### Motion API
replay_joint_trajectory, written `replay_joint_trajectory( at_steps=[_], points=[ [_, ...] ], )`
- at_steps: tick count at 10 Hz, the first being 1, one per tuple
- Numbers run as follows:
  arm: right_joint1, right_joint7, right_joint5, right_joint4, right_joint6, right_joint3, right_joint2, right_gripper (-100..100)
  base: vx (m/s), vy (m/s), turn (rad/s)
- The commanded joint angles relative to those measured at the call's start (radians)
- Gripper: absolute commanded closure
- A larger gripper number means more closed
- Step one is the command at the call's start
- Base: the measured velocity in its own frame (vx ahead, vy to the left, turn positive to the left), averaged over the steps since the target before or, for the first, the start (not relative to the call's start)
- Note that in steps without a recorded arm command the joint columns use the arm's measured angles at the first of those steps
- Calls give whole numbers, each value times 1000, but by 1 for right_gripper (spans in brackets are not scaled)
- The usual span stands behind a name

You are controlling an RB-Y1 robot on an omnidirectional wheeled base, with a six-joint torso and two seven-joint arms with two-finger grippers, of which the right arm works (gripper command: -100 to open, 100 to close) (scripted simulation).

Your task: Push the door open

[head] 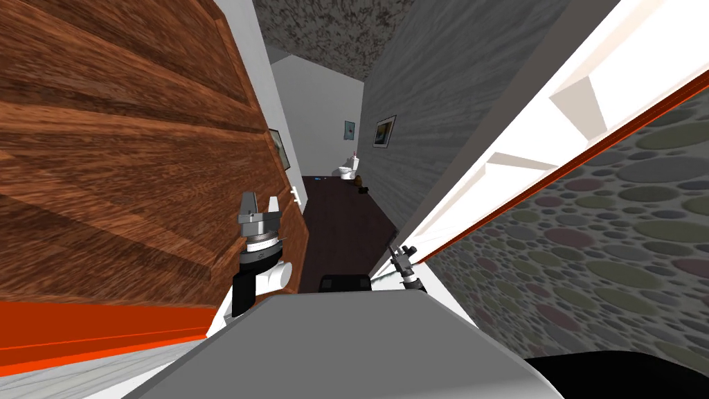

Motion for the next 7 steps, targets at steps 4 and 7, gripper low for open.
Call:
replay_joint_trajectory(
  at_steps=[4, 7],
  points=[
    [15, 54, 22, 59, 4, -17, -5, -100, -28, -63, 83],
    [15, 69, 28, 76, -2, -19, -6, -100, -55, -32, 79]
  ],
)
